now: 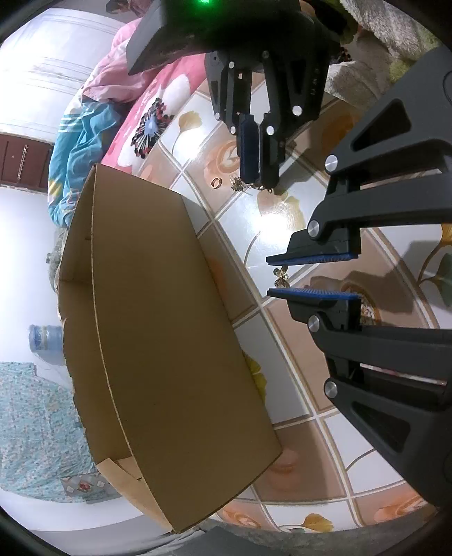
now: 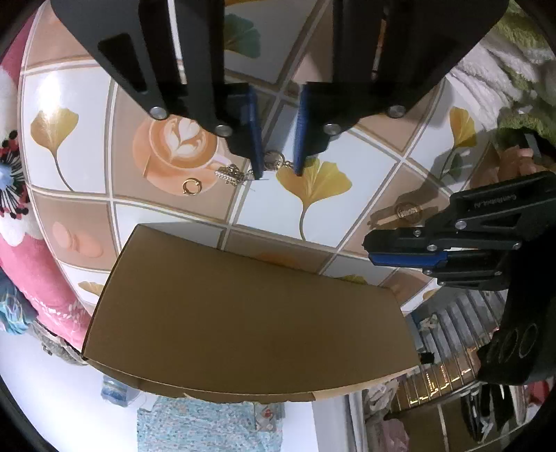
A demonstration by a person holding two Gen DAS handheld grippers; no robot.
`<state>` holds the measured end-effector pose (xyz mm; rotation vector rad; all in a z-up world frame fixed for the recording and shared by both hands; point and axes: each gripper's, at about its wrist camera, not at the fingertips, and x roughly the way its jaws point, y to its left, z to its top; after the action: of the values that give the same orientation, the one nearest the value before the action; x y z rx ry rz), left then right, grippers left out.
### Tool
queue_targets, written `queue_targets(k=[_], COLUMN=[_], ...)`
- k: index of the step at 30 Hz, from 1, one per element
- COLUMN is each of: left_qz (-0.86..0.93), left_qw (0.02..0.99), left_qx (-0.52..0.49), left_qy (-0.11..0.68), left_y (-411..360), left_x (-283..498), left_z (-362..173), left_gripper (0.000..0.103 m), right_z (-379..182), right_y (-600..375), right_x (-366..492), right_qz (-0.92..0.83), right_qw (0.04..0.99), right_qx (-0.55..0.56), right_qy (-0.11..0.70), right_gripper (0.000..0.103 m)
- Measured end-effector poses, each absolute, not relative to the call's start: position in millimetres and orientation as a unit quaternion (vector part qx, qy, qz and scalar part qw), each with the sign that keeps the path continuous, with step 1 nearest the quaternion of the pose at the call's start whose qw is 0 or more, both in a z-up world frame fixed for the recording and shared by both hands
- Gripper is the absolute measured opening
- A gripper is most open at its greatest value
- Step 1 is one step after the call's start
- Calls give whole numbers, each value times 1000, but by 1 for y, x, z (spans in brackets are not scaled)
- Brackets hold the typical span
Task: Organize jewelry
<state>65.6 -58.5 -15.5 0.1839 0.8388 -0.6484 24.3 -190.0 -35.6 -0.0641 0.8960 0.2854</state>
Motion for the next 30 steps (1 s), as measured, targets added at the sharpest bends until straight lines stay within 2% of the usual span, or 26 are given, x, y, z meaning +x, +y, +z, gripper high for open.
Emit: queue_targets(k=[9,18,24,30], left_qz=[-309,-308,-306,-303], left_qw=[859,859,860,860], left_qx=[84,81,80,76], left_qy=[400,400,401,403], left_y=[-56,-55,-54,-51], left_x=[66,66,66,69], left_z=[-17,-19,-19,-21], left_gripper=[12,12,12,12], right_z=[-36,-31,-33,-34], right_y=[-190,-190,-186,-185], right_x=[21,16,21,26], right_qz=[149,165,162,163], right_qw=[887,886,888,886], right_qx=[-21,-4,-19,-28], right_qy=[437,433,430,433], right_gripper=[5,5,13,14])
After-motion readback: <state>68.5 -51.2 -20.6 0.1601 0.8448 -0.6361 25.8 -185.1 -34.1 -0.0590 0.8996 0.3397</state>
